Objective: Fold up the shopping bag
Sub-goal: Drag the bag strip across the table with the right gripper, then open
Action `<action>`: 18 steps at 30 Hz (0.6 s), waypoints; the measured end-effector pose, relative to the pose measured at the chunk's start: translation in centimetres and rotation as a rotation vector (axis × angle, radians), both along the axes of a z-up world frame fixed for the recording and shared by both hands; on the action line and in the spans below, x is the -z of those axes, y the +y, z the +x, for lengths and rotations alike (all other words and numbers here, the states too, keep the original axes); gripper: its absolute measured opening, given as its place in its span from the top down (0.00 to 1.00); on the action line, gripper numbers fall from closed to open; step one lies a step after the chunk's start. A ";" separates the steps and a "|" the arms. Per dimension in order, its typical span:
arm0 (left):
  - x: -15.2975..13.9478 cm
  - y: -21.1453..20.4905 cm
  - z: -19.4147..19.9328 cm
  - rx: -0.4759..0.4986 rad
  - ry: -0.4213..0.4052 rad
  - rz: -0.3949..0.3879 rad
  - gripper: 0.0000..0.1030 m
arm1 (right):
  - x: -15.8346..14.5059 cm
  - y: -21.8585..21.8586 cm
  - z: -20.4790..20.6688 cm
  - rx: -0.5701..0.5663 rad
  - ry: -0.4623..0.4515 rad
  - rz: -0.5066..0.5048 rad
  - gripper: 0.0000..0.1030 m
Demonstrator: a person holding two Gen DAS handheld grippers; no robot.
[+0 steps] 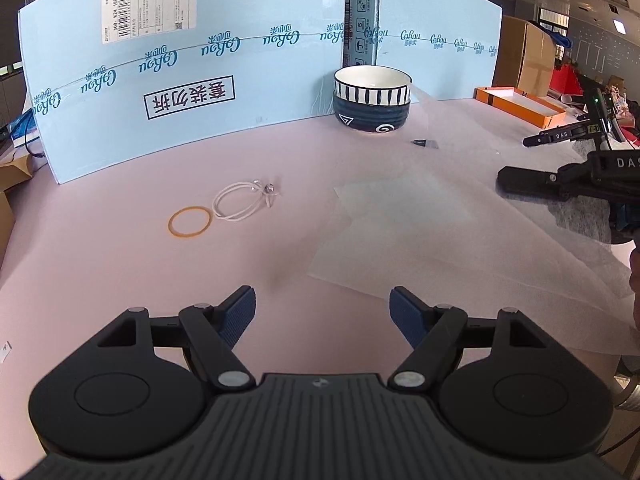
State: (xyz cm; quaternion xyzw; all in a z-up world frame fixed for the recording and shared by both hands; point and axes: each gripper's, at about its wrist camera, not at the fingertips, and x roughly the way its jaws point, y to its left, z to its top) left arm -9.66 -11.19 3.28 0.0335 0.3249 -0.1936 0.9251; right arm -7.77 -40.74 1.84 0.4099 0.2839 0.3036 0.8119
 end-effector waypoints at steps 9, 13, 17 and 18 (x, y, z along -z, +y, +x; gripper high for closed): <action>-1.6 8.4 -5.2 -0.147 -0.031 -0.065 0.30 | 0.5 11.6 -0.1 -0.262 0.019 0.028 0.98; -1.9 12.5 -7.0 -0.210 -0.009 -0.118 0.27 | 0.5 17.3 -0.8 -0.408 0.020 0.063 0.98; -2.0 16.4 -9.0 -0.292 -0.006 -0.113 0.26 | 0.5 21.7 -1.8 -0.526 0.021 0.077 0.98; -2.0 17.4 -9.5 -0.310 -0.003 -0.115 0.26 | 0.6 22.8 -2.0 -0.551 0.025 0.071 0.98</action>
